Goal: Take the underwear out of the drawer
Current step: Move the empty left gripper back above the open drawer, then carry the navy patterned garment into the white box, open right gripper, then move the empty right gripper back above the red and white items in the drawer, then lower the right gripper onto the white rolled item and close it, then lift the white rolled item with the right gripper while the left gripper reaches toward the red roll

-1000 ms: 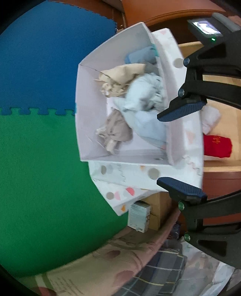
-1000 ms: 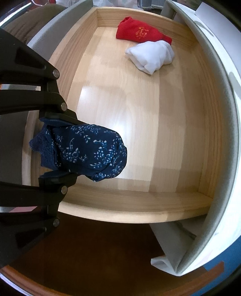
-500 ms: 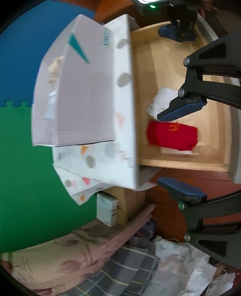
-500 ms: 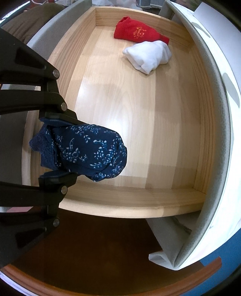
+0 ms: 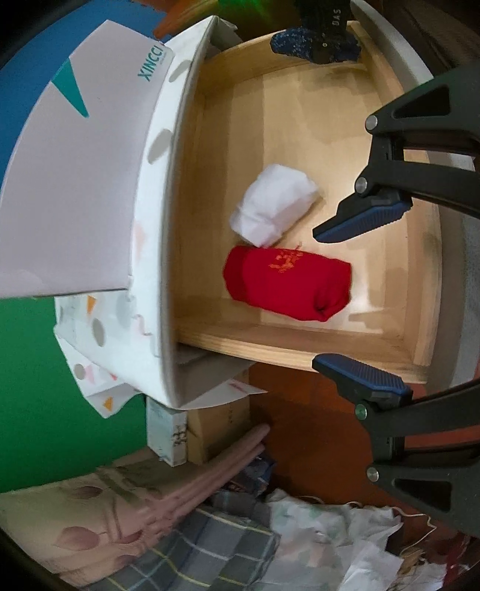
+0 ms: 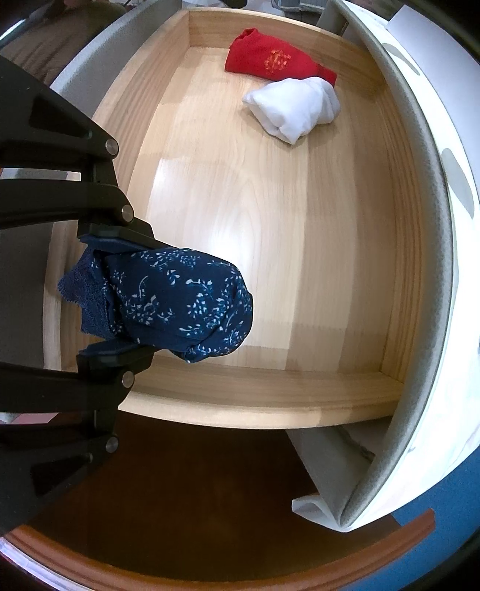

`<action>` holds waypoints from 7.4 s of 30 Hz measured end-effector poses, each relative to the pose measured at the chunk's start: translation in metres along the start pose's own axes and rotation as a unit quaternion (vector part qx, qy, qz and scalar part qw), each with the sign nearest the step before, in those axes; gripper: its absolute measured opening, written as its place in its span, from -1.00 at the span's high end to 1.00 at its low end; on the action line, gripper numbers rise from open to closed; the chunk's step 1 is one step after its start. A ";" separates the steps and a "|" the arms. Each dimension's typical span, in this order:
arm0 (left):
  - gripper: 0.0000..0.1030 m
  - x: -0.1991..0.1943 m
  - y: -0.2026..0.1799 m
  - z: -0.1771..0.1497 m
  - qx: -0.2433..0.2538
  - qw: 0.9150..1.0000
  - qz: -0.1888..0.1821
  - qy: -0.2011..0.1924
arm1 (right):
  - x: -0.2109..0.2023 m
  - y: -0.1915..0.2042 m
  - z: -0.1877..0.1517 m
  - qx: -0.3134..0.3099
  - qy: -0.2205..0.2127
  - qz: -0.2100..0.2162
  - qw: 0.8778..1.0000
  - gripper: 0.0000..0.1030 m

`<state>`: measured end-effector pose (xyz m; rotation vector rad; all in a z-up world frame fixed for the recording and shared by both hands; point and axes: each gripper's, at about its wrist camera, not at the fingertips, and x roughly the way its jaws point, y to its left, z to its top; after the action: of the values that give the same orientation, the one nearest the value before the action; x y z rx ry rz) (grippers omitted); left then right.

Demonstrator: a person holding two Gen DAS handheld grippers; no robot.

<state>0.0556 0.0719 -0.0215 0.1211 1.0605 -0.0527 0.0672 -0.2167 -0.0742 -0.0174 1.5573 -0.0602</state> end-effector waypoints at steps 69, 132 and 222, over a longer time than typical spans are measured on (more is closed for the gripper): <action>-0.24 -0.006 0.024 -0.012 -0.064 0.997 0.010 -0.037 | -0.230 0.028 0.146 0.012 -0.222 0.009 0.975 0.30; -0.24 -0.010 0.073 -0.016 -0.132 0.991 0.027 -0.008 | -0.042 0.127 0.024 -0.180 -0.107 0.057 0.976 -0.36; -0.24 0.002 0.072 -0.021 -0.122 0.992 0.030 0.019 | 0.035 0.134 0.037 -0.259 0.018 -0.002 0.966 -0.06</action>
<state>0.0453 0.1456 -0.0284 -0.0669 1.0931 0.1345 0.1087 -0.0857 -0.1153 -0.4326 1.5710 0.3469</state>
